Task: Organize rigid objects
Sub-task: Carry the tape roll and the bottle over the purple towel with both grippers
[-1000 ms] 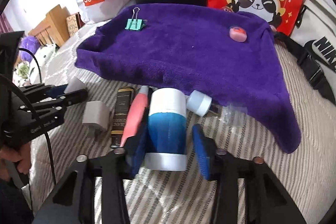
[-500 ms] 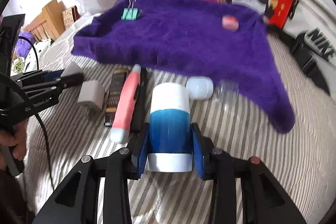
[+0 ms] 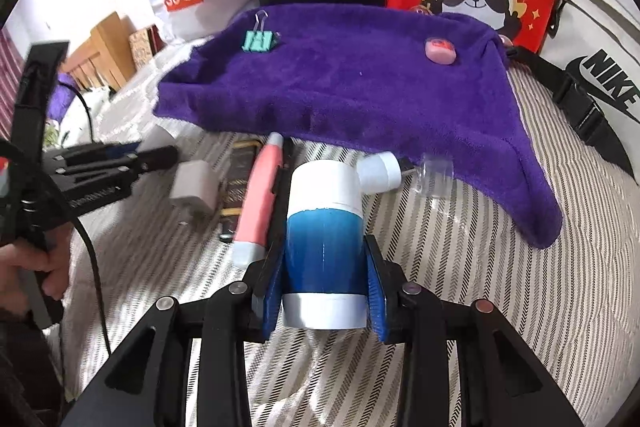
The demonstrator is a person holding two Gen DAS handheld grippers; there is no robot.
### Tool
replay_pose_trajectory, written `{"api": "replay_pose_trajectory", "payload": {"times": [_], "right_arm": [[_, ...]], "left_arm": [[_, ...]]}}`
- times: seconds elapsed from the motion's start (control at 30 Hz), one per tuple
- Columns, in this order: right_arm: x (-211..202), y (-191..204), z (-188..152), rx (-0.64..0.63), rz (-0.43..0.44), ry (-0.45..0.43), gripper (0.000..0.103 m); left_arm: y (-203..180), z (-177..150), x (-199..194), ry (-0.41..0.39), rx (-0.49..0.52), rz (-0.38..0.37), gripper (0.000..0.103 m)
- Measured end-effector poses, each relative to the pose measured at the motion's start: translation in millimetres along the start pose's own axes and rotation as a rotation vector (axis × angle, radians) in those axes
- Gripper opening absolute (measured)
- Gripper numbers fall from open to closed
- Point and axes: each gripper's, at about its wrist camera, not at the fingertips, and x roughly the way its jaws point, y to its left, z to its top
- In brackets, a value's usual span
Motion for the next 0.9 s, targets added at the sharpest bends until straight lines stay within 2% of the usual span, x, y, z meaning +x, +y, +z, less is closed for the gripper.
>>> {"api": "replay_pose_trajectory", "payload": {"times": [0.27,0.43,0.9], "right_arm": [[-14.8,-5.5,11.3,0.012,0.037,-0.044,0.036],[-25.0,-13.7,24.6,-0.001,0.008,-0.073,0.036],[-25.7,-58.4,84.2,0.041,-0.05,-0.13,0.036]], "left_arm": [[2.4,6.4,-14.1,-0.009,-0.012,-0.003,0.027],[0.6,16.6,-17.0,-0.017,0.005,0.014,0.027],[2.1,77.5,-19.0,-0.068,0.009,-0.015,0.027]]}}
